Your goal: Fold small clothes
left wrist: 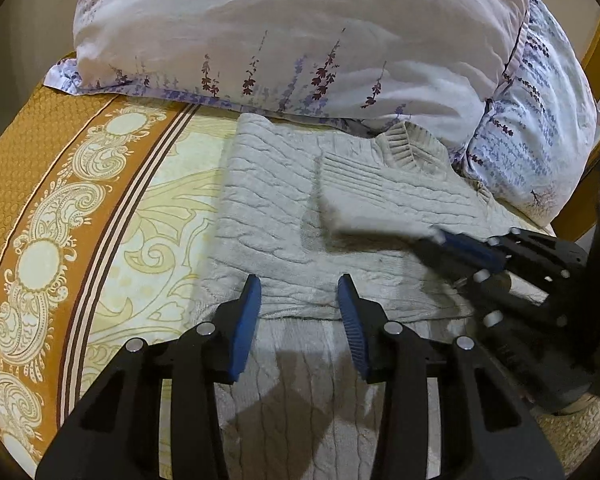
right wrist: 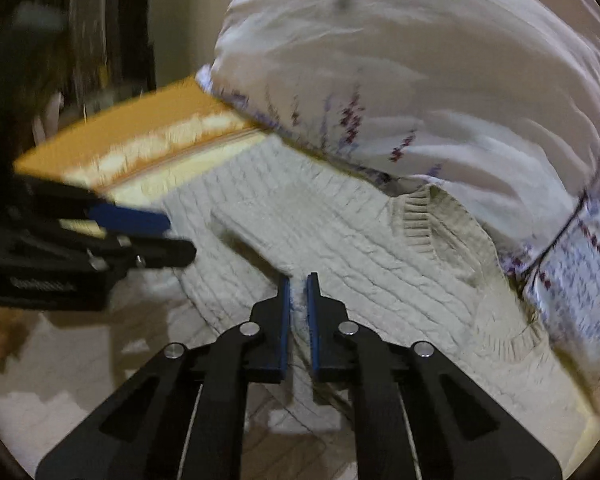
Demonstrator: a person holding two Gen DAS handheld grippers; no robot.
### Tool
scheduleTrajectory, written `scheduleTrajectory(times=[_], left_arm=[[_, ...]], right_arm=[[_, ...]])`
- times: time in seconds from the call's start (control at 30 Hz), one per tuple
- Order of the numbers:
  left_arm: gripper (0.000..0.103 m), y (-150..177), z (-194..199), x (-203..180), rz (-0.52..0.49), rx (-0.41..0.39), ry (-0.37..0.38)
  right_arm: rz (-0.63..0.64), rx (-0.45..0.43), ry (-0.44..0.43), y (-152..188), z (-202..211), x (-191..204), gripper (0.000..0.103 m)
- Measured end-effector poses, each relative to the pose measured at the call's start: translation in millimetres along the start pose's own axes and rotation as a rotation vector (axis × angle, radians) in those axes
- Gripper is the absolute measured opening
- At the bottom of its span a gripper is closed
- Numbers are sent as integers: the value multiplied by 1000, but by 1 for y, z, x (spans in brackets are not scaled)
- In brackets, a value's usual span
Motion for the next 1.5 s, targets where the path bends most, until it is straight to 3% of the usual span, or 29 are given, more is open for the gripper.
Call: scheduleTrajectory(times=[0.17, 0.3, 0.4, 0.5, 0.6, 0.63, 0.7, 0.87, 0.93, 1.0, 1.13, 1.27, 1.37, 1.47, 1.5], left_arm=[[42, 1, 0, 1, 6, 0, 5], [42, 2, 1, 1, 7, -5, 11], [42, 3, 2, 0, 1, -7, 13], [43, 4, 1, -2, -14, -8, 5], [43, 4, 1, -3, -22, -6, -1], [43, 3, 1, -3, -21, -4, 0], [43, 3, 1, -2, -18, -2, 2], [43, 2, 0, -1, -15, 4, 7], [44, 2, 0, -1, -13, 4, 8], [51, 2, 1, -2, -14, 5, 17], [64, 0, 9, -5, 1, -12, 60], [70, 0, 26, -5, -3, -70, 75], [71, 3, 37, -1, -3, -93, 91], [71, 10, 46, 7, 8, -92, 99], [71, 12, 50, 10, 11, -90, 103]], right_arm=[[-224, -132, 37, 8, 43, -44, 6], [-521, -225, 88, 47, 87, -97, 6], [-729, -211, 95, 89, 102, -131, 6], [-871, -150, 6, 124, 98, -152, 7], [-948, -129, -83, 141, 91, -164, 19], [-970, -131, -102, 144, 91, -167, 30], [-1026, -147, -127, 149, 91, -175, 41], [-1093, -151, -83, 161, 94, -187, 40], [-1113, -141, -60, 165, 93, -196, 35], [-1102, -105, -31, 164, 88, -202, 7], [-1003, -195, 25, 148, 113, -200, 7], [-942, -231, 152, 143, 133, -205, 7], [-987, -113, 207, 157, 117, -223, 9], [-1043, -73, 240, 177, 122, -228, 26], [-1051, -87, 232, 182, 129, -227, 40]])
Point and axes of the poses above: each gripper's, at about its wrist camera, not at the fingertips, and z roughly against the way its jaws point, x to its left, y to its underside, the point moved 1 cm from there along -z, roughly the way its jaws point
